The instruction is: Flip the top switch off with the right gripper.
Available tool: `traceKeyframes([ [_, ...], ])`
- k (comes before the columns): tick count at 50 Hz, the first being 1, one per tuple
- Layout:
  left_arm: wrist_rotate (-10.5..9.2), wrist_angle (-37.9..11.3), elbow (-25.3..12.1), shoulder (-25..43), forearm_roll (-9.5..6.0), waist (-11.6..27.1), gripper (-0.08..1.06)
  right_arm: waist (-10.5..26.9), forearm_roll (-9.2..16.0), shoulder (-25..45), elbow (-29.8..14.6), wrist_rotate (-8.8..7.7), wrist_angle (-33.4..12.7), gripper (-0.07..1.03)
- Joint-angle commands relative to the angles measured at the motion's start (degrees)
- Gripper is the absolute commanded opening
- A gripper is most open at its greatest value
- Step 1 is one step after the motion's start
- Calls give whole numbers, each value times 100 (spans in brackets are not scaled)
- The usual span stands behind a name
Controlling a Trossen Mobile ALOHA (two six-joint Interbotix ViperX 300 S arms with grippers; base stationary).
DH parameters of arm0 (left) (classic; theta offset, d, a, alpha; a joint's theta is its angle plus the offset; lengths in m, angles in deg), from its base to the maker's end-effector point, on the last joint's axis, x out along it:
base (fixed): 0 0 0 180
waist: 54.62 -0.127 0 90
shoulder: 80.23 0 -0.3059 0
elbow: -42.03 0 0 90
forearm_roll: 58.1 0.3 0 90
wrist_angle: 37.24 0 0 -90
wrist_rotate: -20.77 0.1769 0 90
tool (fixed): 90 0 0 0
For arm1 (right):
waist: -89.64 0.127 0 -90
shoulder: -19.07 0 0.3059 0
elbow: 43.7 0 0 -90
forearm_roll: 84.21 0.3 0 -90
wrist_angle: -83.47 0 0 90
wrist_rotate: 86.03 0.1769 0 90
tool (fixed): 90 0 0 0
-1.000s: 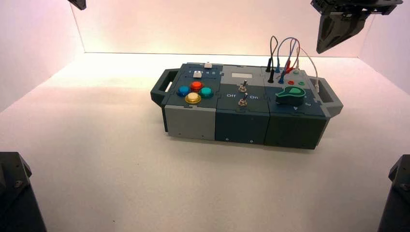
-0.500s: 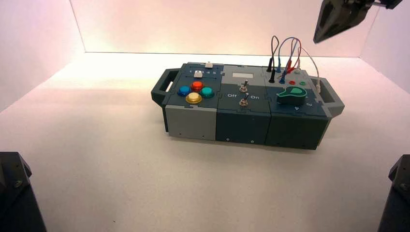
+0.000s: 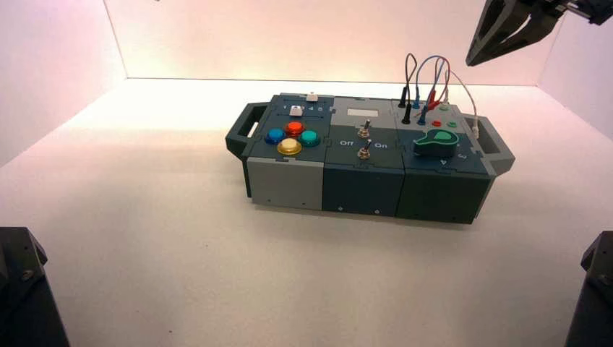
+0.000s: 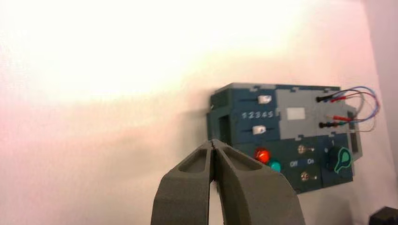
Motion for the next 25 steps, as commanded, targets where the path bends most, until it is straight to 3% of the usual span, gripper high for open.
traceKeyframes([
  [1, 18, 325, 88, -325, 18, 334, -3, 246, -378, -105, -79, 606, 167, -2],
  [2, 18, 334, 97, -325, 18, 360, -3, 316, -475, -105, -79, 756, 193, -2],
  [4, 18, 448, 167, -281, 18, 606, -3, 554, -844, -88, -97, 1230, 281, -2],
  [5, 18, 466, 185, -264, 18, 659, -3, 598, -905, -88, -97, 1318, 299, -2],
  [6, 0, 615, 272, -123, 18, 896, -3, 809, -1362, -35, -105, 1828, 378, -2],
  [9, -9, 817, 369, 26, 18, 1099, -3, 967, -1714, 26, -123, 2215, 396, -2],
  [13, -53, 1178, 483, 237, 9, 1283, -3, 1195, -2074, 141, -158, 2602, 422, -2],
  [16, -53, 1573, 598, 343, 9, 1415, -3, 1310, -2127, 237, -167, 2689, 492, -2],
  [25, -105, 2426, 861, 475, -9, 1890, -3, 1582, -2065, 457, -176, 2698, 756, -2],
])
